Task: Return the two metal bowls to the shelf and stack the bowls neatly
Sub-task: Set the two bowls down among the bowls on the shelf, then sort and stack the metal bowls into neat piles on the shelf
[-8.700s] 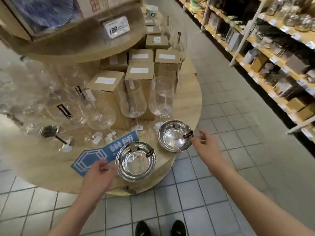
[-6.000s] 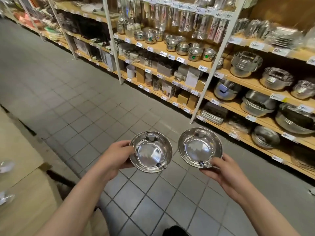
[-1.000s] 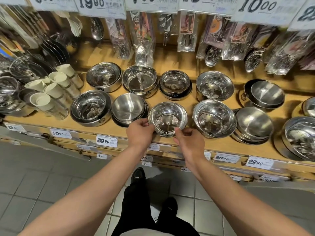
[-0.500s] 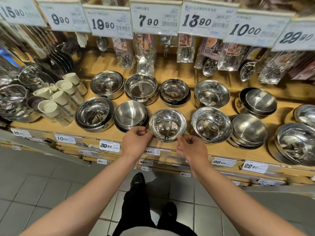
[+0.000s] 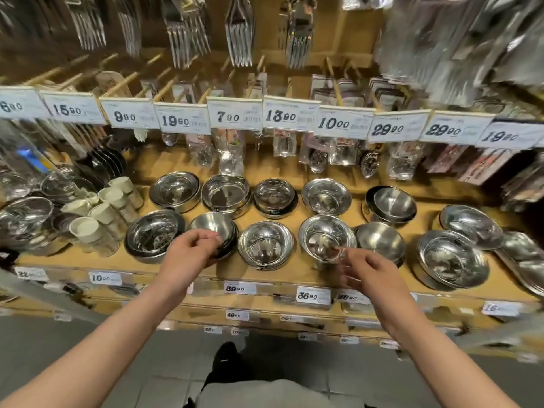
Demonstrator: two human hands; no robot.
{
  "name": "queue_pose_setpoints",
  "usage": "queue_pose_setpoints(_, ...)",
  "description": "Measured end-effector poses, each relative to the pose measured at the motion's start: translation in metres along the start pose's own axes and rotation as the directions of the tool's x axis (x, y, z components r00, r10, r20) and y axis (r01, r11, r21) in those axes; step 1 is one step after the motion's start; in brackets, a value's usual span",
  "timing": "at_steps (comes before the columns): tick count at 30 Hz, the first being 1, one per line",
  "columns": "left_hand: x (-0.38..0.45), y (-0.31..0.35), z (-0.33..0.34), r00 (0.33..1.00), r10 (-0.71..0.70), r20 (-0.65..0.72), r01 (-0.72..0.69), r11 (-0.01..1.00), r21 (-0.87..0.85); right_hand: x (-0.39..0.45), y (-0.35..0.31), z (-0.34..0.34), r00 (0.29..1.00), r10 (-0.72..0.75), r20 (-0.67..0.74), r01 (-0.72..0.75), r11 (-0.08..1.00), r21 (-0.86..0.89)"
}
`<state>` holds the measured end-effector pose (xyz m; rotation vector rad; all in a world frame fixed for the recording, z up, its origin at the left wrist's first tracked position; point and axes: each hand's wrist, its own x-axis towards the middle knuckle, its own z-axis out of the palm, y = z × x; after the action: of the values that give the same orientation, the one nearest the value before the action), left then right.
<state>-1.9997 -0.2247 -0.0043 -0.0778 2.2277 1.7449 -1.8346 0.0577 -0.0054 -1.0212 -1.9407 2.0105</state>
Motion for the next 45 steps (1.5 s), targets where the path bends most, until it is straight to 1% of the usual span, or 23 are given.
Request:
queue_pose_setpoints(4,-0.002,-0.001,0.003,0.999,-0.025,-0.019,0.025,1.000,-0.004,-0.008,0.002,-0.031,0.997,0.009,-0.072,-0.007,0.999,0.037)
queue_pose_setpoints(7,-0.005,-0.003,0.017,0.999,-0.035,0.002,0.036,0.999,-0.012,-0.013,0.004,-0.040,0.997,0.002,-0.082,-0.002,1.000,0.009)
queue_pose_setpoints(11,-0.009,-0.001,0.036,0.998,-0.032,0.052,0.034,0.999,-0.026,-0.019,0.007,-0.045,0.997,0.001,-0.082,-0.001,1.000,-0.005)
queue_pose_setpoints(16,-0.013,-0.001,0.046,0.995,-0.043,0.087,0.046,0.998,-0.040,-0.020,0.011,-0.053,0.993,0.010,-0.117,-0.009,1.000,0.003)
queue_pose_setpoints(21,-0.017,-0.004,0.047,0.993,-0.064,0.095,0.068,0.997,-0.036,-0.008,0.022,-0.056,0.993,0.026,-0.117,-0.027,1.000,-0.013)
queue_pose_setpoints(26,-0.017,-0.002,0.046,0.995,-0.072,0.069,0.075,0.997,-0.035,0.014,0.027,-0.046,0.990,0.055,-0.128,-0.059,0.998,-0.028)
queue_pose_setpoints(32,-0.011,0.003,0.025,0.996,-0.086,-0.020,0.085,0.996,-0.041,0.050,0.023,-0.026,0.985,0.074,-0.158,-0.095,0.987,-0.129)
queue_pose_setpoints(36,-0.006,0.000,0.010,0.991,-0.114,-0.070,0.111,0.993,-0.041,0.075,0.024,-0.011,0.978,0.086,-0.192,-0.134,0.958,-0.255)
queue_pose_setpoints(39,-0.003,-0.003,0.004,0.988,-0.132,-0.082,0.129,0.991,-0.043,0.090,0.031,-0.003,0.974,0.075,-0.213,-0.139,0.942,-0.305)
queue_pose_setpoints(43,0.008,-0.007,0.003,0.984,-0.163,-0.075,0.161,0.986,-0.038,0.097,0.028,0.007,0.950,0.070,-0.306,-0.188,0.907,-0.378)
queue_pose_setpoints(45,0.018,-0.007,0.007,0.983,-0.174,-0.062,0.173,0.985,-0.029,0.096,0.026,0.010,0.945,0.055,-0.323,-0.192,0.892,-0.408)
